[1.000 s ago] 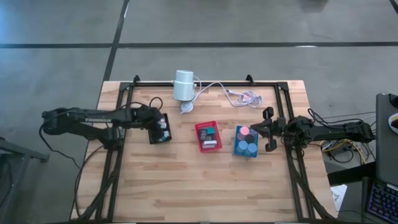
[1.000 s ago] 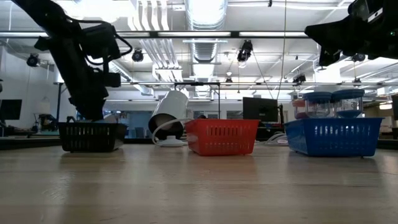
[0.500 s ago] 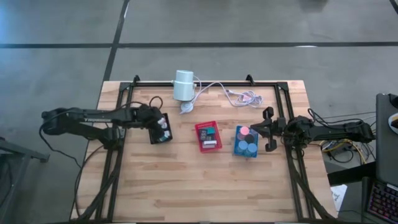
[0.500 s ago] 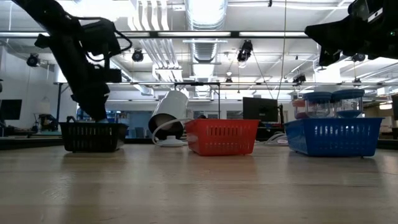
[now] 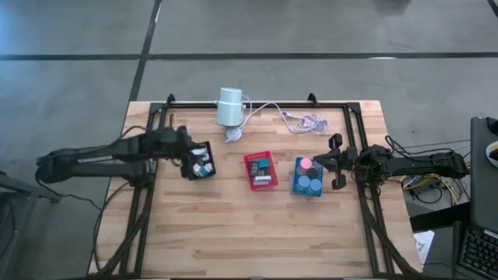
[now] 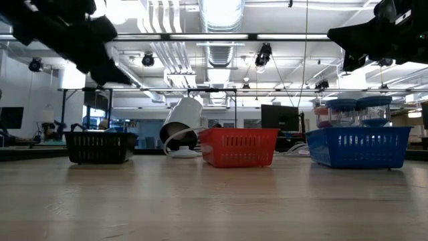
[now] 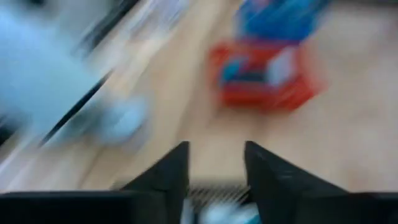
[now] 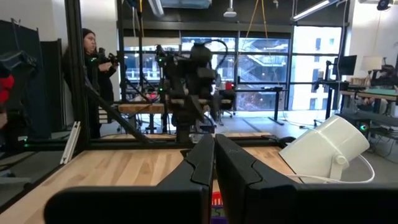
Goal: Pick & Place Office items
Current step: Return to Home Position
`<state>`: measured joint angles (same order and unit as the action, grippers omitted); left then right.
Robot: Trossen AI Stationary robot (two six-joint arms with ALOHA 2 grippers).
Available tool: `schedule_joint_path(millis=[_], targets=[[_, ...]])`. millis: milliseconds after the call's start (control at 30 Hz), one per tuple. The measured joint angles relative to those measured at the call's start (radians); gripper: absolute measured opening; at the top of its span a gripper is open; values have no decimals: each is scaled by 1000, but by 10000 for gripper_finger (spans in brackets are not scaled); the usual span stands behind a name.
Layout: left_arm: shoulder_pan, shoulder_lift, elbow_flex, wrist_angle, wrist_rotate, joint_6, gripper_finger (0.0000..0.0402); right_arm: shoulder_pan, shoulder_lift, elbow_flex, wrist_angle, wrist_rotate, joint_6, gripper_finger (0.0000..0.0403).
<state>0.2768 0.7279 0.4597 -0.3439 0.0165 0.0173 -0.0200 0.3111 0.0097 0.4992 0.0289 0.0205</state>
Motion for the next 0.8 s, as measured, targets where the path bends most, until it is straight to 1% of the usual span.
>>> schedule_joint_path(millis=[67,100,167,200,233,300,400,533,667,800], targets=[[0,-62,-46,125,134,10,116,0,0,0,0,0,-1,12],[0,-89,-72,184,180,19,92,0,0,0,-2,0,-2,12],[-1,-137,-132,288,210,31,41,0,0,0,-2,1,-2,12],[-1,-159,-163,328,212,33,21,0,-1,0,-2,2,-2,12],[0,-179,-192,368,212,34,11,0,-2,0,-2,5,-2,12],[-1,-218,-248,440,230,41,10,0,-2,0,-5,28,-7,11],[-2,-284,-319,500,267,42,4,0,-2,0,-36,54,-16,9],[-2,-383,-379,505,273,39,2,0,-2,0,-39,56,-16,8],[-2,-480,-427,531,276,41,1,0,-4,0,-40,81,-15,8],[-3,-555,-454,508,277,35,0,0,-4,0,-39,80,-1,8]])
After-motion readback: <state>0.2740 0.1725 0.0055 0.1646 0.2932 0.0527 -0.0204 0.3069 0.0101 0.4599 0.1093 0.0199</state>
